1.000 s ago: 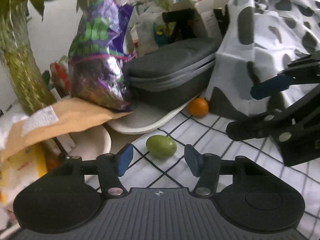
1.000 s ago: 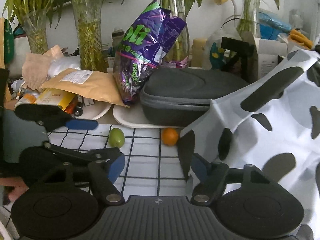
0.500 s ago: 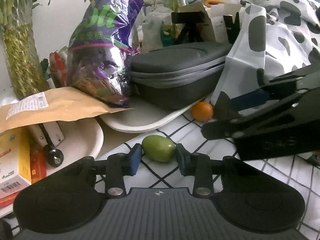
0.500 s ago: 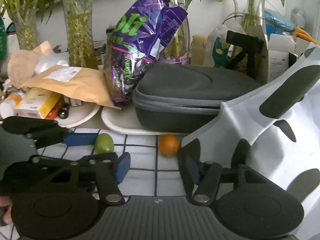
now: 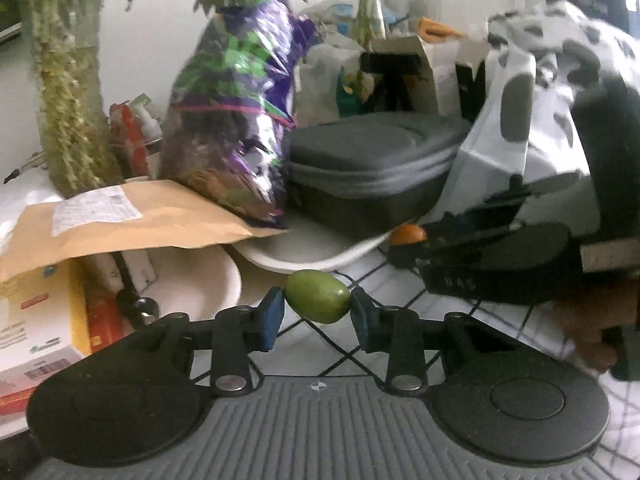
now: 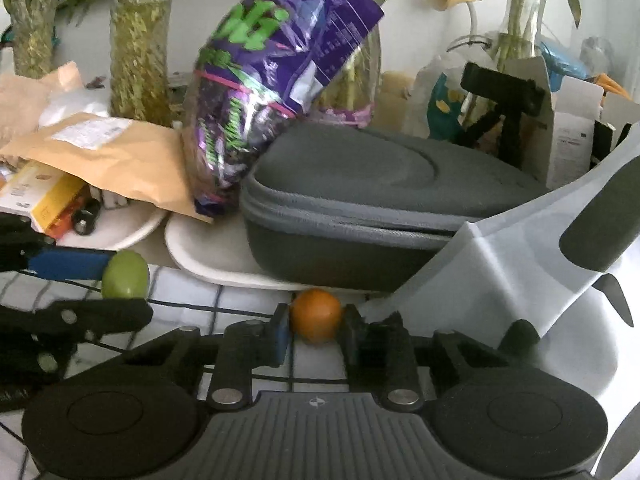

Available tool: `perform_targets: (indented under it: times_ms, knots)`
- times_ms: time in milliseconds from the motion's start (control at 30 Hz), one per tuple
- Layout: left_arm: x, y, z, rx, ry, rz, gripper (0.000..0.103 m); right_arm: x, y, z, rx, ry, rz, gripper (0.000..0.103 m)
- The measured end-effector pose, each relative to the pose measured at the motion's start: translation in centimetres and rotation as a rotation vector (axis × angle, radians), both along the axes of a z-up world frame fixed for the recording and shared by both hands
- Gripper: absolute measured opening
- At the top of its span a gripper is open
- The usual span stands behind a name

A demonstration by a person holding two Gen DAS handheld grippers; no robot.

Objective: Organize fruits
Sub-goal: 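Grasp the small orange fruit with the right tool while the left tool holds the lime, then lower the orange fruit onto the plate with the right tool while the left tool lowers the lime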

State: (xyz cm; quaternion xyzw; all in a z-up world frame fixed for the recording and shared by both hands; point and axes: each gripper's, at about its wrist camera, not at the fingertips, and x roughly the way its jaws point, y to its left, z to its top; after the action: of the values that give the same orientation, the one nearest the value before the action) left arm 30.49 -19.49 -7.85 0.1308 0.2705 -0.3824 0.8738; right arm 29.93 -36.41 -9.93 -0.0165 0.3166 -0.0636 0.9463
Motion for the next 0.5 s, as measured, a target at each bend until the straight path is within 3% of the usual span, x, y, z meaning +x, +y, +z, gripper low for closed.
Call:
perform_targets:
  times_ms: [267,500]
  knots:
    - [-2.3,2.4,3.6,-0.004,-0.021,0.002,0.035,-3.1,2.3,2.3,-0.001,0.003,0.073,0.028]
    - [-5.2,3.9,8.9,-0.014,-0.069,0.001,0.035,-8.5,4.6,5.8,0.029,-0.01,0.112,0.028]
